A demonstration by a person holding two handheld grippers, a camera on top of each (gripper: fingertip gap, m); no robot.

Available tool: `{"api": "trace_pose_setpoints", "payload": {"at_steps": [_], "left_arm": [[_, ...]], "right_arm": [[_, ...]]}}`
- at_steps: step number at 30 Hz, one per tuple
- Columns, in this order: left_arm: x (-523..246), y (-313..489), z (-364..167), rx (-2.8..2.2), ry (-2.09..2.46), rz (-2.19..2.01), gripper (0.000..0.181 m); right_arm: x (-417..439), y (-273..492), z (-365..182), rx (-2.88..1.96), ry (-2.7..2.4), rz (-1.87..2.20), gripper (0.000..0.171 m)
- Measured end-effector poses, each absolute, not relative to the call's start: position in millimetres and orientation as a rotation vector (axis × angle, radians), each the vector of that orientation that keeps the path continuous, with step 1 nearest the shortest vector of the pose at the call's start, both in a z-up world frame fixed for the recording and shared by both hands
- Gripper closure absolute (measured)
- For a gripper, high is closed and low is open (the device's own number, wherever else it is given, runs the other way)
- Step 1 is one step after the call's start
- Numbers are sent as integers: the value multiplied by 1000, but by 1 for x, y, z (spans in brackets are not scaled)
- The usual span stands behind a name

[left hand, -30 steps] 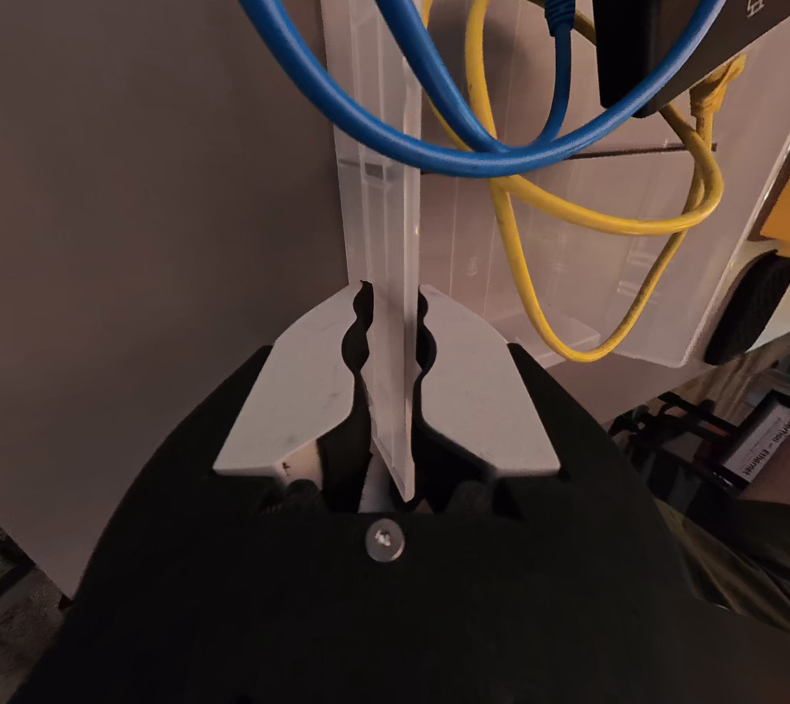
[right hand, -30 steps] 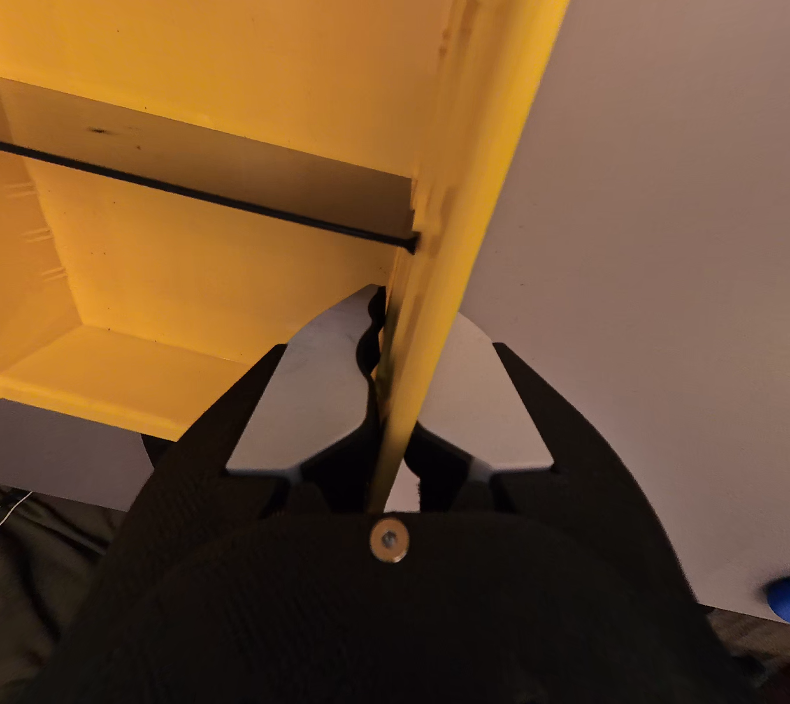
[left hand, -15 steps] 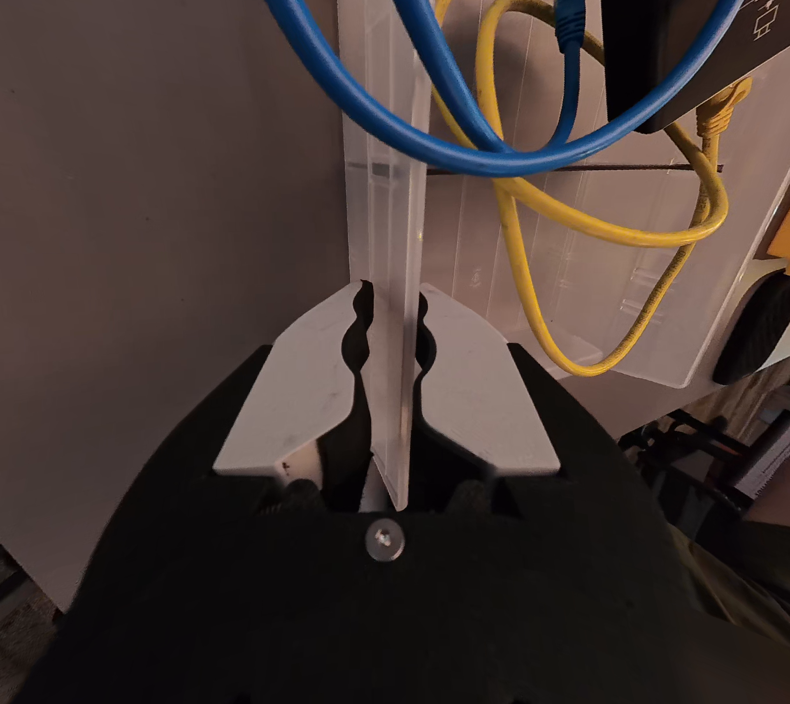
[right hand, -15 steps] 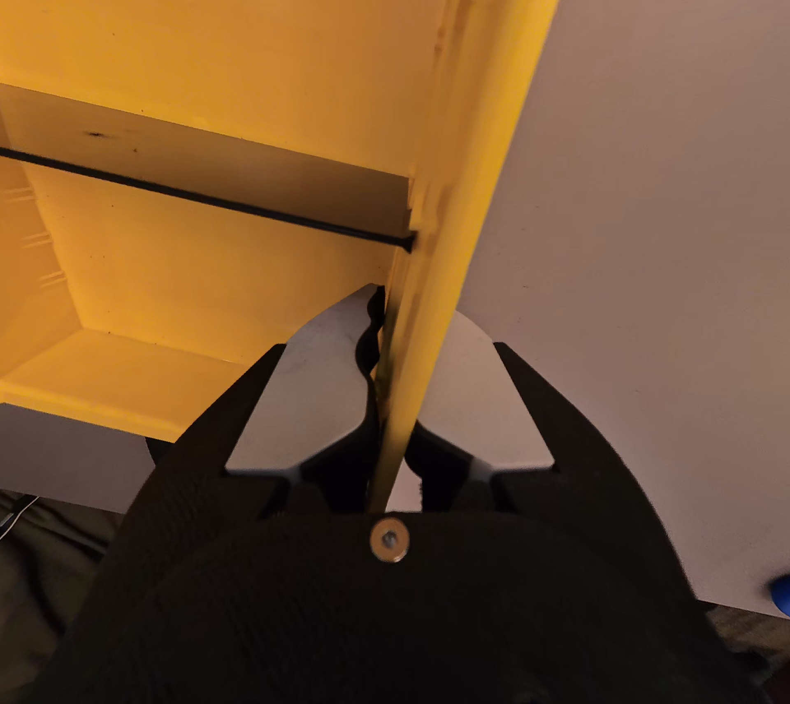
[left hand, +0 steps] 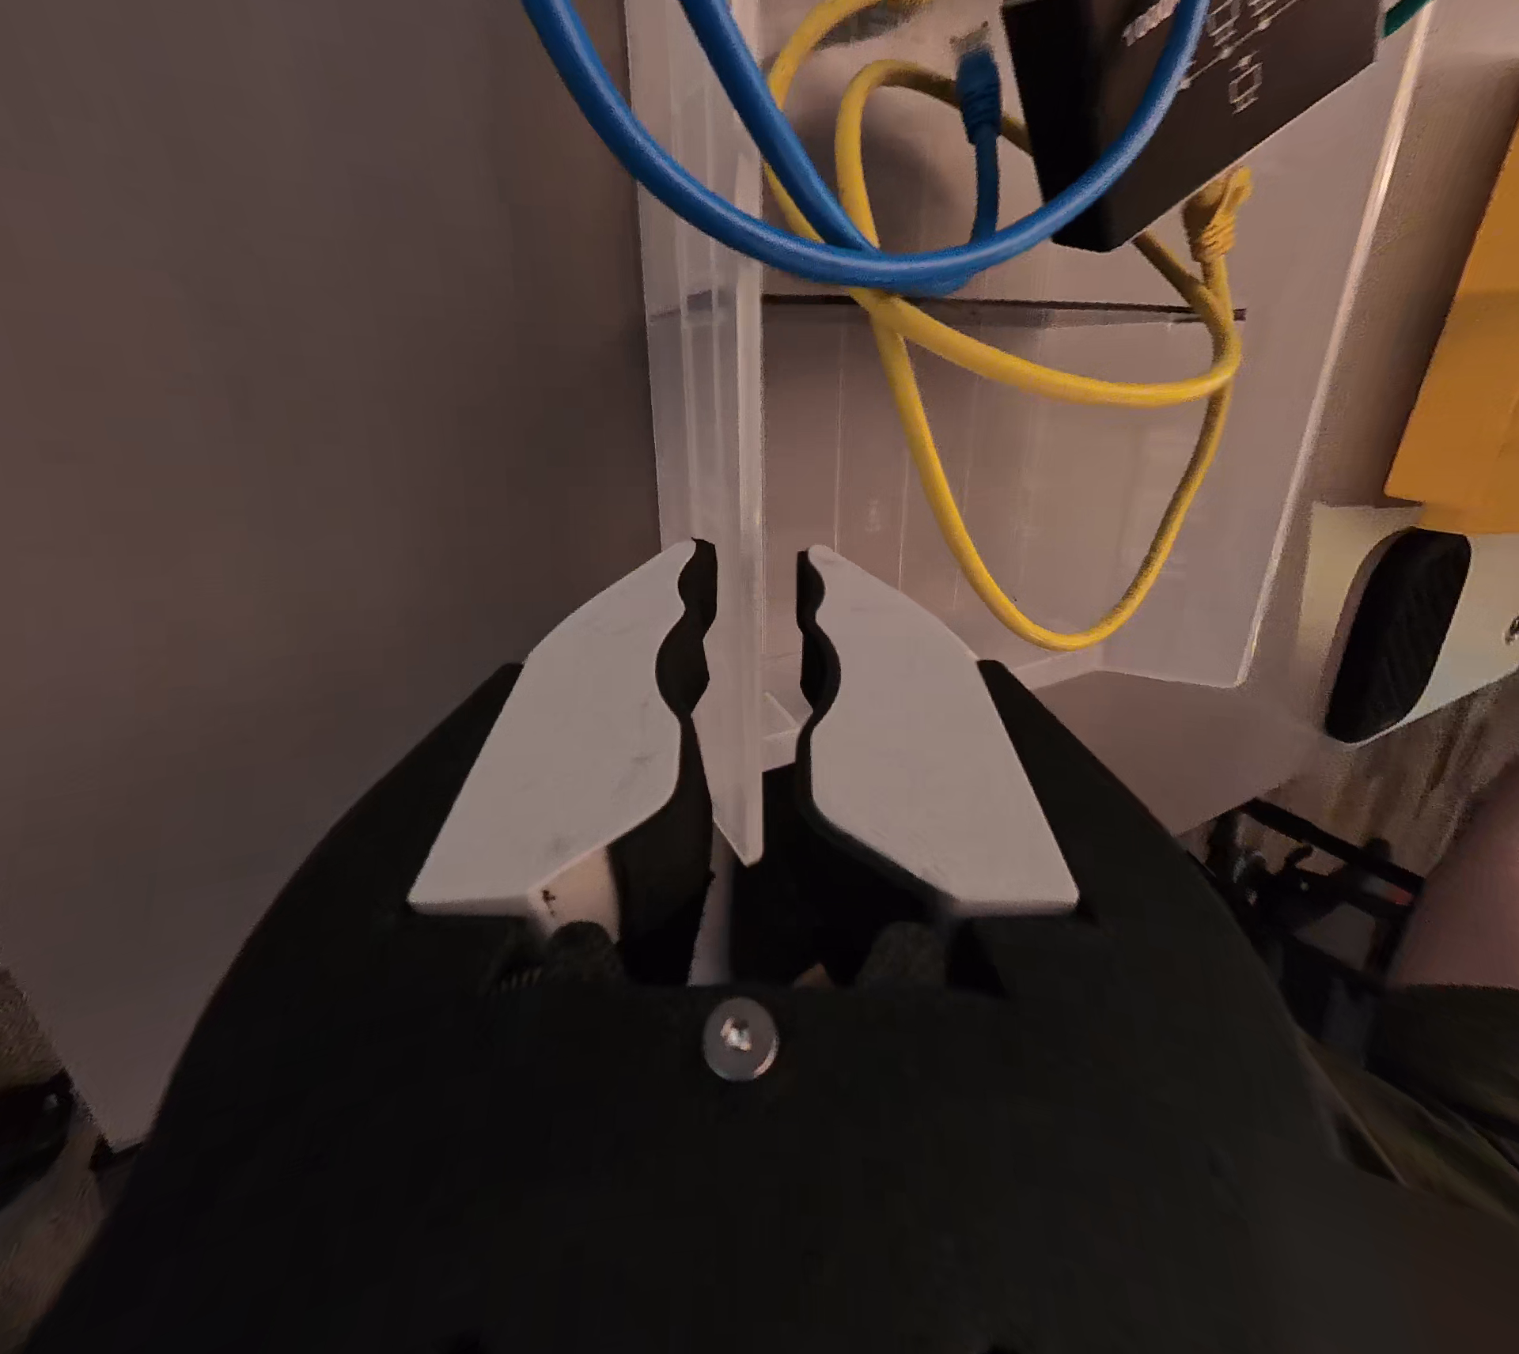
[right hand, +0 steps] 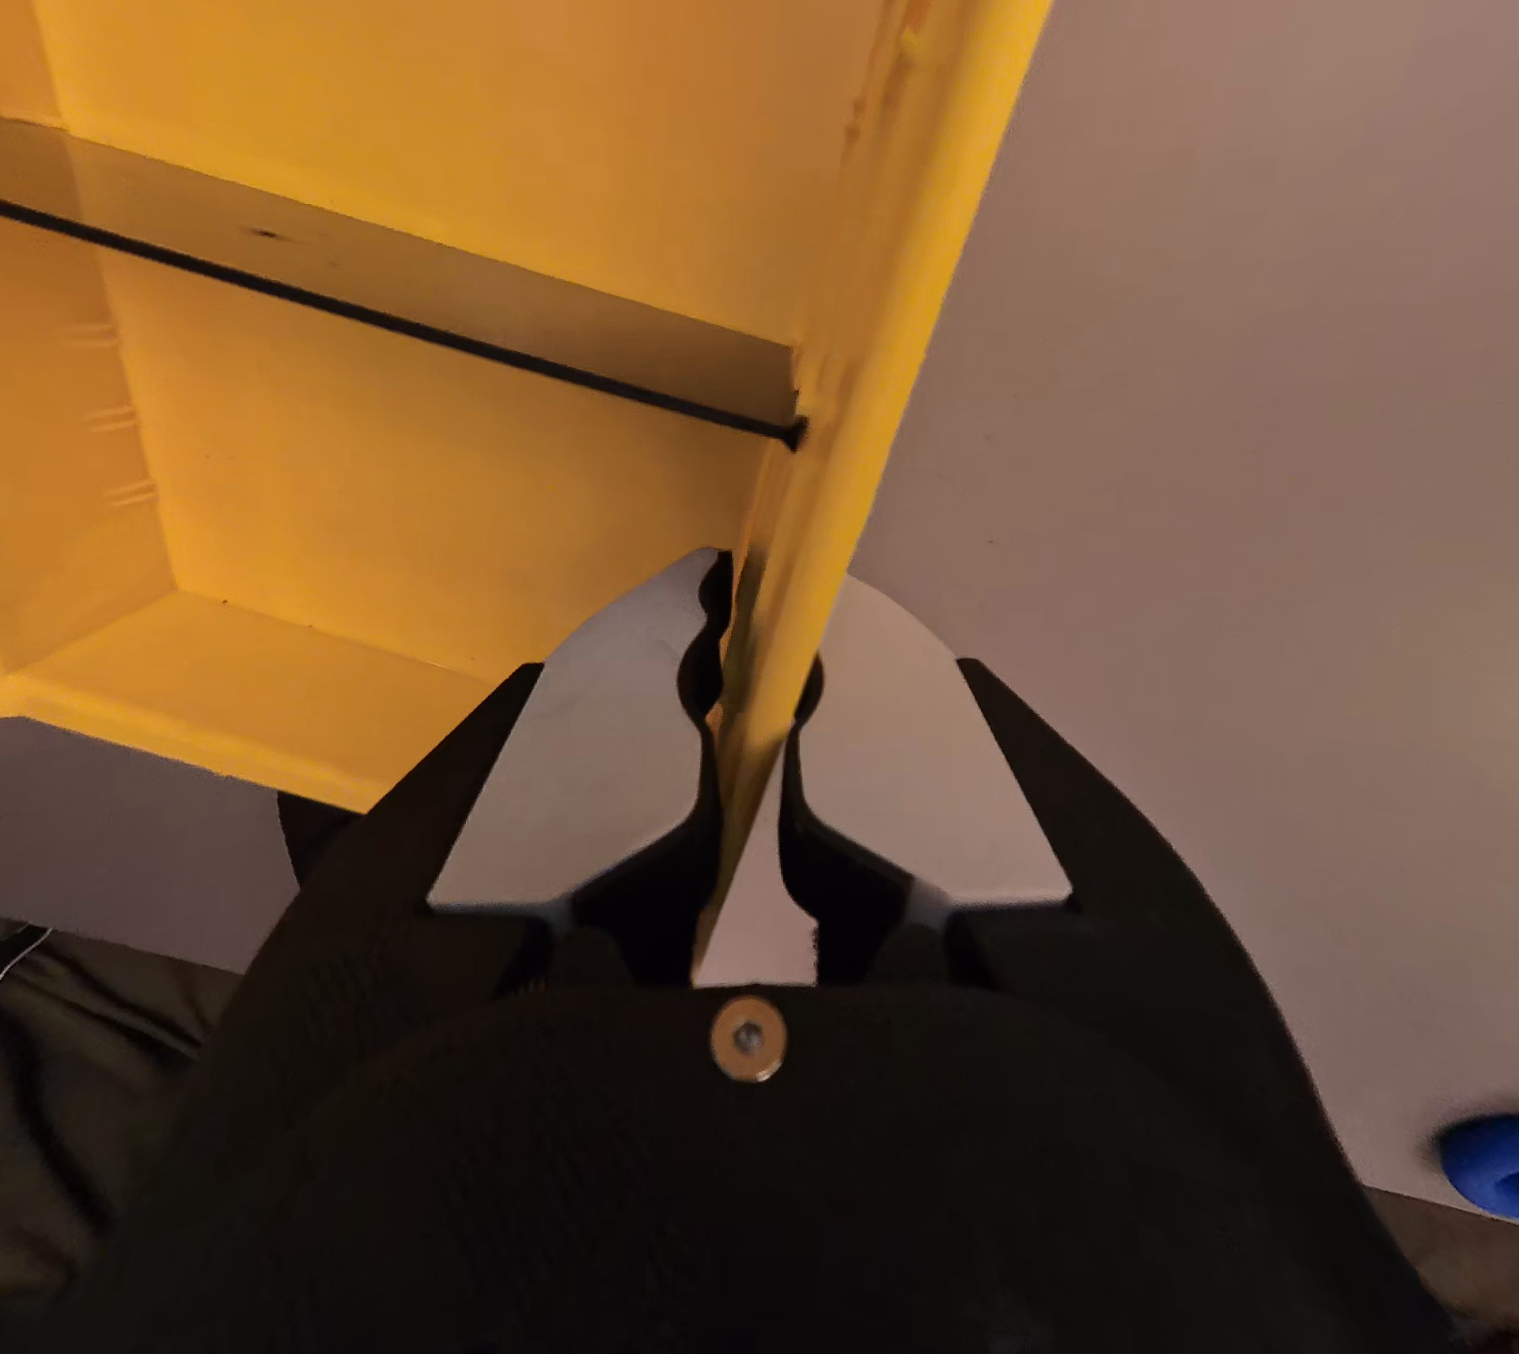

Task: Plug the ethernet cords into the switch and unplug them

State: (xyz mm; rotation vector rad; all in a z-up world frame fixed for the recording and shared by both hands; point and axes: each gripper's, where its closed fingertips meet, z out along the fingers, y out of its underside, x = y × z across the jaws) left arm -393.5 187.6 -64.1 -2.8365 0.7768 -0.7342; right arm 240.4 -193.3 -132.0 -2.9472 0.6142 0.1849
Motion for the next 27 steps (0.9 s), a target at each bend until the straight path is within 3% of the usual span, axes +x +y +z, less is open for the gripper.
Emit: {"api": "trace_pose_setpoints", "payload": {"at_steps": [8,13,22,27], "left_arm": [[-391,162,-23,-2716,842,-653,154],[-364,132,8,-2552,1036,-659,153],[-270,-6,44,-1949,1978,-1104,154],[-294,-104,68,-1166,2646,-1576,156]], "right_arm": [[245,-201,-67,-2876,599,-22,160],[199,-205,-19,-2858,415,-89,156],[8,-199,-14,-2876,-710,389,153],[-63,-203,-10,-2651,-1327,529,157]]}}
